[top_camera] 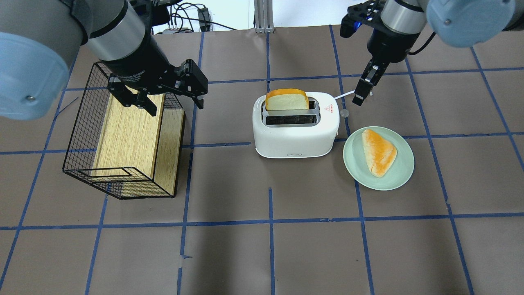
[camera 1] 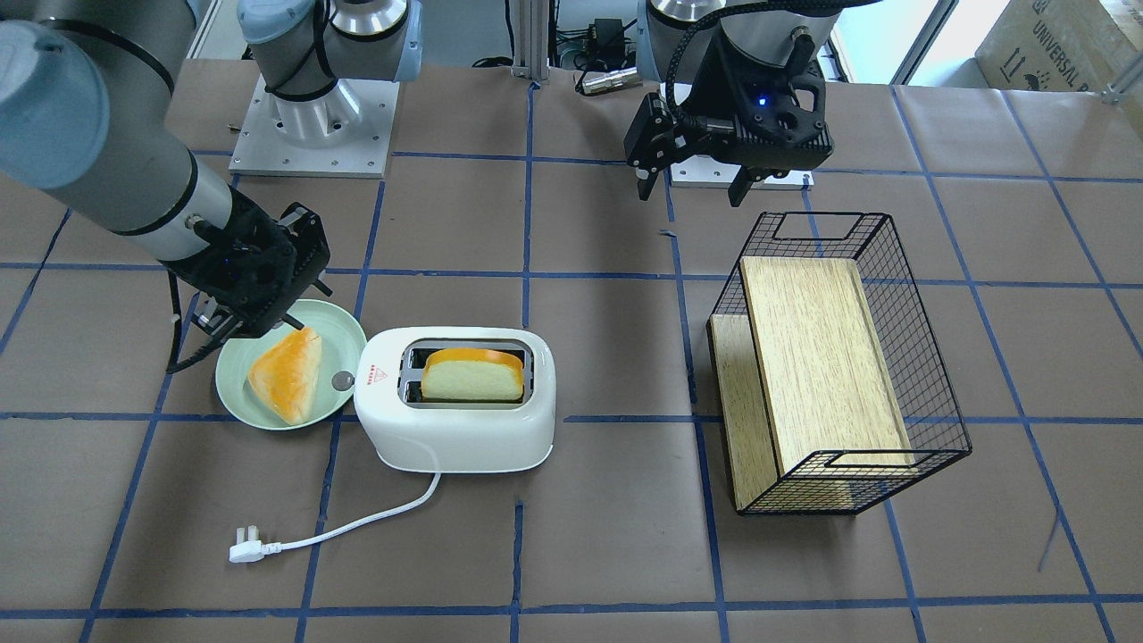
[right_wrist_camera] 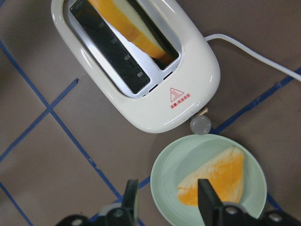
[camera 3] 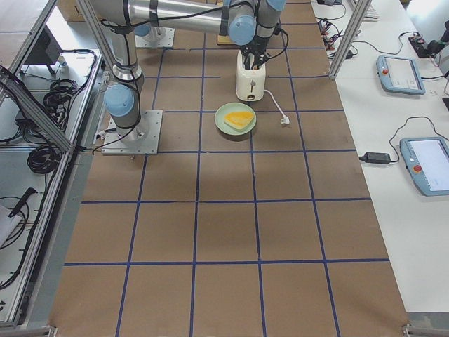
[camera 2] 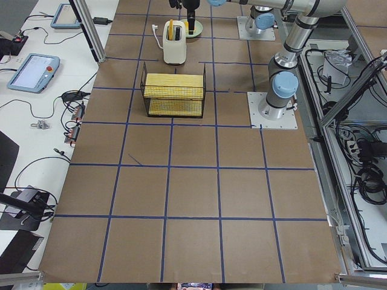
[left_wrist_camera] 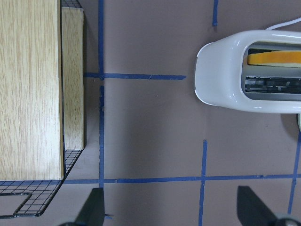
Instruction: Press toaster with right arm
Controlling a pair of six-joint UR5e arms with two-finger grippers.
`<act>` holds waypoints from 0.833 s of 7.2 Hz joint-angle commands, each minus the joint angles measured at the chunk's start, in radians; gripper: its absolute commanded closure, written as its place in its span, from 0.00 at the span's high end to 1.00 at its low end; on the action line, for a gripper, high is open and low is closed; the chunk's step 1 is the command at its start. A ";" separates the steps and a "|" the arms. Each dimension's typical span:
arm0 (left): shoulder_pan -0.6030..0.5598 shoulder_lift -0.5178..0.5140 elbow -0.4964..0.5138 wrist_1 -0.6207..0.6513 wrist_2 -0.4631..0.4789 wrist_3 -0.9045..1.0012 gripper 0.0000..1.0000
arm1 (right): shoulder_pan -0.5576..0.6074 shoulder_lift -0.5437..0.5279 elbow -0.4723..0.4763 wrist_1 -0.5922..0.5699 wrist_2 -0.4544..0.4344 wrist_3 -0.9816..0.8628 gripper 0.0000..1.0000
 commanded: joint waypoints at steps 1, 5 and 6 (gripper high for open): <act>0.001 0.000 0.000 0.000 0.000 0.000 1.00 | 0.001 -0.113 -0.025 0.092 -0.002 0.443 1.00; 0.001 0.000 0.000 0.000 0.000 0.000 1.00 | 0.001 -0.139 0.030 0.075 -0.002 0.523 0.98; 0.001 0.000 0.000 0.000 0.000 0.000 1.00 | 0.001 -0.171 0.075 0.045 -0.005 0.523 0.95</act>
